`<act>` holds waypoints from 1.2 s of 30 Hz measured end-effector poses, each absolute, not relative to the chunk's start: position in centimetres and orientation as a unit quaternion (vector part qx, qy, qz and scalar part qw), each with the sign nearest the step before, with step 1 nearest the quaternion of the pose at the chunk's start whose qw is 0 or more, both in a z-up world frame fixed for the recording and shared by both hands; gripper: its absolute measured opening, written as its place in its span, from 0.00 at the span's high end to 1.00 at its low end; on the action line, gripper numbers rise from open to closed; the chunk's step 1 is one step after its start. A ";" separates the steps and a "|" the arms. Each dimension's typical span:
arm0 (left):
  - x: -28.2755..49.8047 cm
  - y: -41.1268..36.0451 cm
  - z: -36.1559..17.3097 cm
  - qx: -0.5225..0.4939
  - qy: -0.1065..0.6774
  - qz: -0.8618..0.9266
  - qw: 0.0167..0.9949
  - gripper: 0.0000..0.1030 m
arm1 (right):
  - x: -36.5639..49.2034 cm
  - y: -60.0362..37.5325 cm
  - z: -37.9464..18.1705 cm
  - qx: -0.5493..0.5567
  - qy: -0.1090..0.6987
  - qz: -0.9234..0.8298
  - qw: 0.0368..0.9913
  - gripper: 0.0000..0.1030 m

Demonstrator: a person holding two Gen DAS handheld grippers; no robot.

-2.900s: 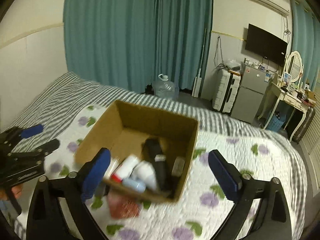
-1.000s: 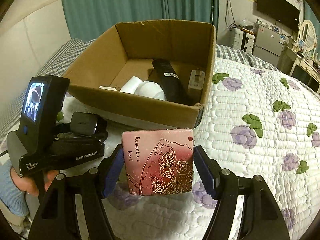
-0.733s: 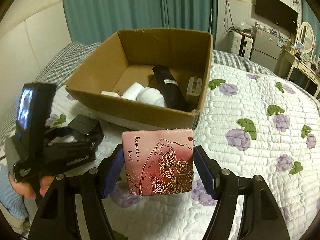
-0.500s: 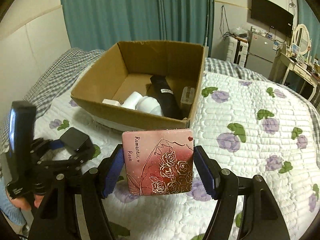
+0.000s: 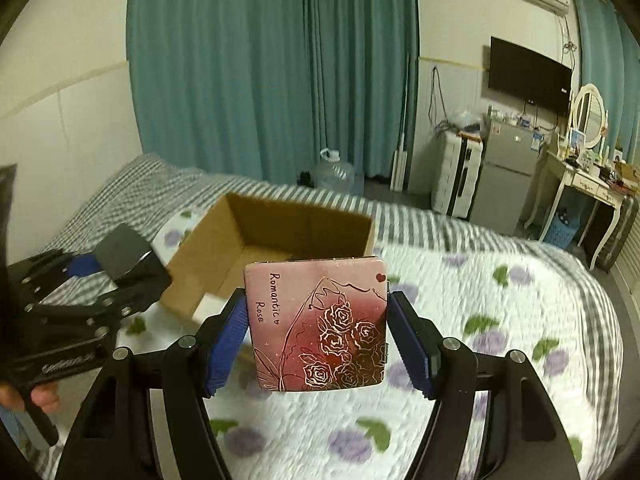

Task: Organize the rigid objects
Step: 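Drop the UGREEN charger and pink card into the box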

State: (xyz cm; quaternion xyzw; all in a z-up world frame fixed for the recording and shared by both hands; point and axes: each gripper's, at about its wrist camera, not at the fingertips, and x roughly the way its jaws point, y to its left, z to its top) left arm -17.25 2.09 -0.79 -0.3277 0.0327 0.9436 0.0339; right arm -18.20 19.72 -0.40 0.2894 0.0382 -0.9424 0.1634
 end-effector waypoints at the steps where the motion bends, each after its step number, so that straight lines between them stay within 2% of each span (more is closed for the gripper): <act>1: -18.8 2.3 -1.2 -0.333 0.035 0.942 0.034 0.34 | -18.9 19.8 -0.5 0.287 0.037 -0.943 0.163 0.33; 6: -24.5 3.4 -4.7 -0.367 0.046 0.928 0.039 0.34 | -21.8 20.4 -2.0 0.291 0.031 -0.942 0.162 0.33; 15: -27.1 3.7 -8.4 -0.402 0.054 0.913 0.040 0.32 | -23.9 20.6 -4.9 0.316 0.024 -0.933 0.170 0.33; 26: -23.7 1.7 -3.4 -0.334 0.061 0.941 0.003 0.31 | -25.6 18.6 -3.6 0.323 0.035 -0.930 0.173 0.33; 36: -22.5 -0.8 -3.6 -0.324 0.059 0.944 -0.013 0.30 | -32.0 13.0 -6.4 0.369 0.071 -0.908 0.184 0.32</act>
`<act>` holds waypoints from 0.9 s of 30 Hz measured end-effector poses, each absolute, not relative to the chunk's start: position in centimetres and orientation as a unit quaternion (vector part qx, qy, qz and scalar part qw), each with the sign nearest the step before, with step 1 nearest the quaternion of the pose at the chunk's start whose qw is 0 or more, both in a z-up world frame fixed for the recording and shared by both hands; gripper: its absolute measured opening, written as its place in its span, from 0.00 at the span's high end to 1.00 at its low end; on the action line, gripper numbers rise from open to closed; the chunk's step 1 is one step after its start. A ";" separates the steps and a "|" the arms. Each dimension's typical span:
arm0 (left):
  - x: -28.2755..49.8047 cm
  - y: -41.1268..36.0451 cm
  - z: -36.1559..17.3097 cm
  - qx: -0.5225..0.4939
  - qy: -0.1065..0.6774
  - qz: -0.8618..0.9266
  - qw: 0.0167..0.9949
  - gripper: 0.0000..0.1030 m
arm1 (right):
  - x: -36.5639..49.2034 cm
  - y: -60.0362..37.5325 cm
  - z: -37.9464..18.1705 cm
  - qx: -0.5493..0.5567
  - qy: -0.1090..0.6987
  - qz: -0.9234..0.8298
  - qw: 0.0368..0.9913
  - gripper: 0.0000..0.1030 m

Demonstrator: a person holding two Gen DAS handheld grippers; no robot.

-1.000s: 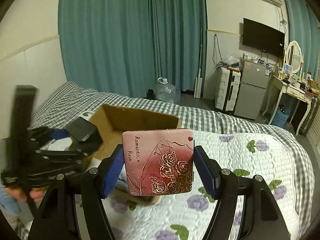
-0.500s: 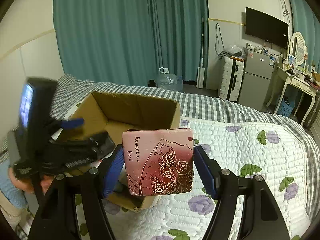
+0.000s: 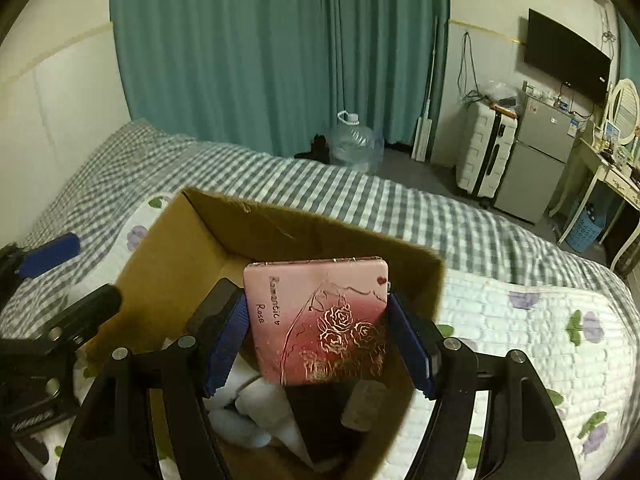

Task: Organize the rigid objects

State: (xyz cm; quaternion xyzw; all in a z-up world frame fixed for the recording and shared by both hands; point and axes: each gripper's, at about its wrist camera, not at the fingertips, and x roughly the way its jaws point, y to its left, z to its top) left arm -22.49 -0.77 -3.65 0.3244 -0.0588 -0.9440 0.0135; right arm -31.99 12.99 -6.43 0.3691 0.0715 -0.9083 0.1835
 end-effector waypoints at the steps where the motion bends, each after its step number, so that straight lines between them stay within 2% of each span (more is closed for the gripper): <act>1: -22.5 -0.8 -3.9 0.325 -0.059 -0.944 0.015 0.30 | -31.9 12.9 -6.7 0.367 0.074 -0.910 0.179 0.31; 3: -22.5 -0.8 -4.0 0.323 -0.056 -0.944 0.018 0.30 | -31.4 13.3 -6.6 0.358 0.067 -0.916 0.168 0.25; 7: -21.4 -0.8 -3.0 0.318 -0.055 -0.946 0.018 0.30 | -29.4 14.8 -4.7 0.347 0.057 -0.924 0.151 0.25; 17: -11.0 0.7 8.3 0.190 -0.042 -0.981 0.024 0.28 | -17.6 19.1 5.9 0.244 0.055 -0.962 0.107 0.12; 19: -8.8 1.1 10.2 0.166 -0.043 -0.985 0.021 0.24 | -15.3 19.4 7.5 0.232 0.054 -0.966 0.096 0.10; 27: -2.6 1.6 13.4 0.126 -0.041 -0.991 0.013 0.21 | -7.2 20.0 10.6 0.188 0.046 -0.978 0.077 0.00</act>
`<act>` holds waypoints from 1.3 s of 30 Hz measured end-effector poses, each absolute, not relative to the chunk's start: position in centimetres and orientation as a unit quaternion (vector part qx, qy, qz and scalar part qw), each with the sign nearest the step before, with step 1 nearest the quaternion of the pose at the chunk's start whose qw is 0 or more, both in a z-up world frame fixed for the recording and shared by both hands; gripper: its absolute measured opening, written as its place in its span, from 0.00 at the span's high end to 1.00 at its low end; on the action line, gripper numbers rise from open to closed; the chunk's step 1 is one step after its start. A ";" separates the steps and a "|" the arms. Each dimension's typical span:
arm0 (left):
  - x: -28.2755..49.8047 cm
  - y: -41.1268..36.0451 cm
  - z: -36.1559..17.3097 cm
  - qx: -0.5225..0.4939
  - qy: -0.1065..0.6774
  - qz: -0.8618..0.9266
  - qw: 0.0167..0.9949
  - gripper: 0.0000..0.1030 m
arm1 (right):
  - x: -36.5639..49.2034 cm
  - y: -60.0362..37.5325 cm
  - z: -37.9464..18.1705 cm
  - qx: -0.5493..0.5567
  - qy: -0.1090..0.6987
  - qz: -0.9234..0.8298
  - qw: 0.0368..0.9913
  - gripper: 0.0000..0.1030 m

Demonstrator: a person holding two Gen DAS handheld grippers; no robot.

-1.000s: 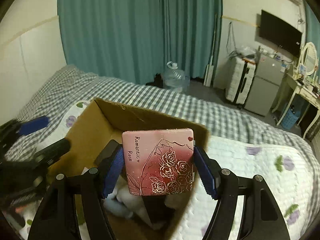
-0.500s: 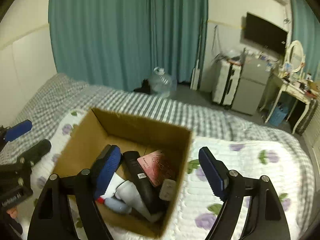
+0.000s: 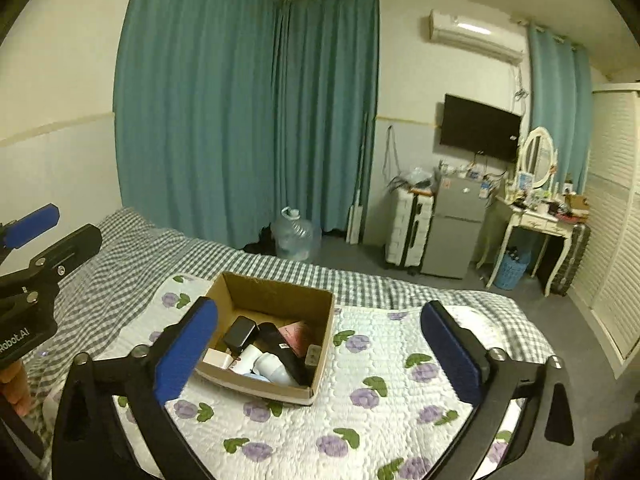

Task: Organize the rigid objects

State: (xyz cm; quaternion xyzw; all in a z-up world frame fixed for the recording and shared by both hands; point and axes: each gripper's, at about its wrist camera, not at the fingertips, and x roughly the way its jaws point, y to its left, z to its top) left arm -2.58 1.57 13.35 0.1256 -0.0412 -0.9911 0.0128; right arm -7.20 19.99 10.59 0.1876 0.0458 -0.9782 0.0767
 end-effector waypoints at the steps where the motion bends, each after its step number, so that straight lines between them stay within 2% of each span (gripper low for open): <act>1: -2.4 1.5 13.4 0.123 -0.040 -0.992 0.011 0.21 | -6.5 20.0 10.7 0.182 0.044 -0.979 0.074 0.00; 5: -1.4 1.3 12.9 0.113 -0.042 -0.992 0.026 0.20 | -4.8 19.7 10.3 0.171 0.038 -0.982 0.070 0.00; 11: -1.2 0.2 9.8 0.115 -0.026 -0.993 0.031 0.20 | -5.2 19.6 6.6 0.170 0.015 -0.983 0.068 0.00; 23: -6.9 -1.2 -0.9 0.199 -0.012 -0.980 0.012 0.20 | -10.0 20.0 -2.5 0.192 -0.004 -0.981 0.027 0.00; 39: -6.4 -1.1 -1.7 0.195 -0.020 -0.980 0.013 0.20 | -10.6 19.1 -4.1 0.201 0.005 -0.979 0.033 0.00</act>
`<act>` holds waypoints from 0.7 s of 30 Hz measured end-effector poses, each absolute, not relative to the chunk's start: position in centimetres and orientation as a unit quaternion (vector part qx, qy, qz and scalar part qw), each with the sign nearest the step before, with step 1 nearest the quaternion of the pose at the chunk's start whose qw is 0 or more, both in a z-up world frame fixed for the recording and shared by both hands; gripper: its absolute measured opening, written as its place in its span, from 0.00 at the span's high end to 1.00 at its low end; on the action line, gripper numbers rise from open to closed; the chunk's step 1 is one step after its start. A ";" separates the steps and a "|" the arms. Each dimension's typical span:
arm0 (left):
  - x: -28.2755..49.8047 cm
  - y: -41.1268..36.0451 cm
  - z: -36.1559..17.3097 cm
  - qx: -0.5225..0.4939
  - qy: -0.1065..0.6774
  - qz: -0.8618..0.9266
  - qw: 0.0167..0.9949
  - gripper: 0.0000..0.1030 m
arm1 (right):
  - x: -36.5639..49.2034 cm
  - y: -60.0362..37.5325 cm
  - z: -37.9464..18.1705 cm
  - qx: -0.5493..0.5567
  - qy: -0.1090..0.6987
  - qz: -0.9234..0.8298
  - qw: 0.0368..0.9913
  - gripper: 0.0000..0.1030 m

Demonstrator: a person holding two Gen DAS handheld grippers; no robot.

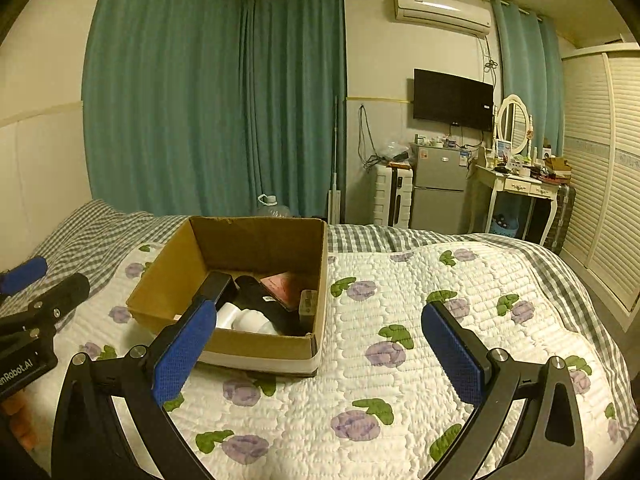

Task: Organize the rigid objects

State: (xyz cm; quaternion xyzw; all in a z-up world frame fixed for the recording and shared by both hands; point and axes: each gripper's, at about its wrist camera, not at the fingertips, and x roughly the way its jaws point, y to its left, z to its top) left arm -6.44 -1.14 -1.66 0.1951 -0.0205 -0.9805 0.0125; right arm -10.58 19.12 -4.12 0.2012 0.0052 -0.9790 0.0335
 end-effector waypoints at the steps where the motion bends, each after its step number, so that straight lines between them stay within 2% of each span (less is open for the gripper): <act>1: -6.4 -1.1 -1.6 0.195 -0.020 -0.981 0.013 0.20 | -10.6 19.2 -4.1 0.201 0.003 -0.979 0.034 0.00; 21: -6.3 -1.0 -1.6 0.199 -0.019 -0.980 0.014 0.20 | -10.5 19.0 -4.3 0.205 0.004 -0.978 0.033 0.00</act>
